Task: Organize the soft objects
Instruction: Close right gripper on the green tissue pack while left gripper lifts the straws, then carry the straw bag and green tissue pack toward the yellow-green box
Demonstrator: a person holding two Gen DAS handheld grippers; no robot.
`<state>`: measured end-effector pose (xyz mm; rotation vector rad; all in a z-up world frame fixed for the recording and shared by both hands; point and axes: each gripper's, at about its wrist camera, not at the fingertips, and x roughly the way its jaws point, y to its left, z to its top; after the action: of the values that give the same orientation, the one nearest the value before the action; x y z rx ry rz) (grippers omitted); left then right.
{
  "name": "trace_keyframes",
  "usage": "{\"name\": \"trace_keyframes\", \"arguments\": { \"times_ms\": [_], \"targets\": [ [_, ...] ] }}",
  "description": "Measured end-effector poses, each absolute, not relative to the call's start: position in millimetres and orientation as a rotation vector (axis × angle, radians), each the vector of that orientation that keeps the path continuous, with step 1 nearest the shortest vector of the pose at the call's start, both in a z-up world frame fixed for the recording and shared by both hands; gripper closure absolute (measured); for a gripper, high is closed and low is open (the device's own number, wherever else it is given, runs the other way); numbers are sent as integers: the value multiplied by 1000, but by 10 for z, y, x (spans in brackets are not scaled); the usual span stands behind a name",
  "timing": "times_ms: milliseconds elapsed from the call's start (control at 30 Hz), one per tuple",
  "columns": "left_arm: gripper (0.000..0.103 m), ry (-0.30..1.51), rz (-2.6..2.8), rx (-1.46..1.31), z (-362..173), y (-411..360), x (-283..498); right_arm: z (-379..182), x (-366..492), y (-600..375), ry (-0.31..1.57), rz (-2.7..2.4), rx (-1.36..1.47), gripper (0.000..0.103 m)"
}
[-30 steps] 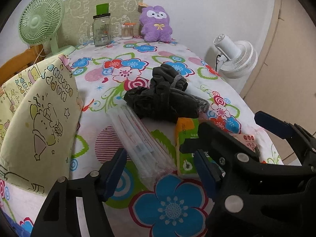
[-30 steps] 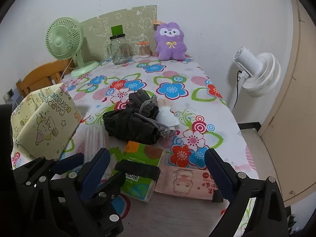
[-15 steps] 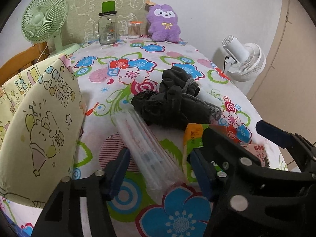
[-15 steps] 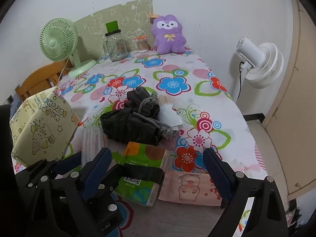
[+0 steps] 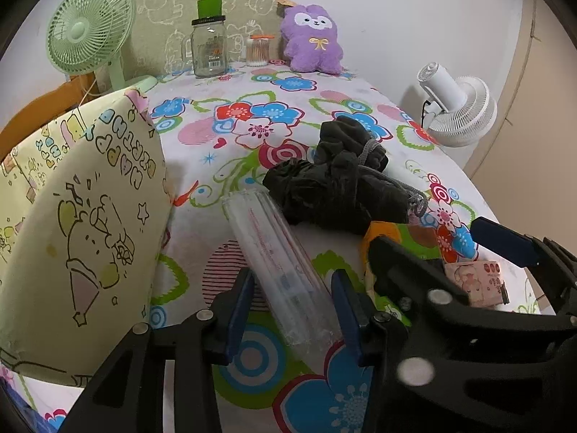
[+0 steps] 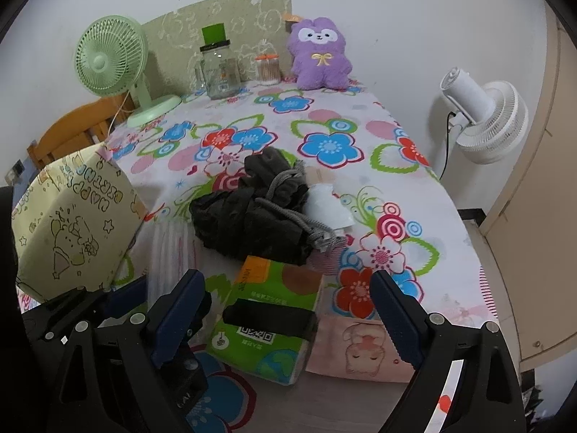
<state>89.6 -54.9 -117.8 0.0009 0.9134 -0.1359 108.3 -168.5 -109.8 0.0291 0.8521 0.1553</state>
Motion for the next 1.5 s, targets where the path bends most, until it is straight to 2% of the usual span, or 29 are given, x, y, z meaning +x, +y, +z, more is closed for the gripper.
{"name": "trace_keyframes", "arguments": {
  "times_ms": [200, 267, 400, 467, 567, 667, 1000, 1500],
  "targets": [
    [61, 909, -139, 23, -1172, -559, 858, -1164, 1113, -1639, 879, 148, 23, 9],
    [61, 913, -136, 18, -1171, -544, 849, -1196, 1123, -1626, 894, 154, 34, 17],
    [63, 922, -144, 23, -1165, -538, 849, -1236, 1134, -1599, 908, 165, 73, 21],
    [63, 929, -152, 35, -1168, -550, 845, -1246, 1138, -1567, 916, 165, 73, 33],
    [64, 932, -160, 43, -1167, -550, 830, -1275, 1151, -1537, 938, 180, 77, 45],
    [66, 934, -166, 50, -1166, -551, 821, -1264, 1145, -1530, 944, 179, 77, 48],
    [79, 929, -171, 46, -1115, -547, 751, -1205, 1068, -1520, 947, 175, 75, 52],
    [87, 876, -179, 44, -909, -553, 641, -979, 932, -1535, 885, 158, 73, 52]
  ]
}}
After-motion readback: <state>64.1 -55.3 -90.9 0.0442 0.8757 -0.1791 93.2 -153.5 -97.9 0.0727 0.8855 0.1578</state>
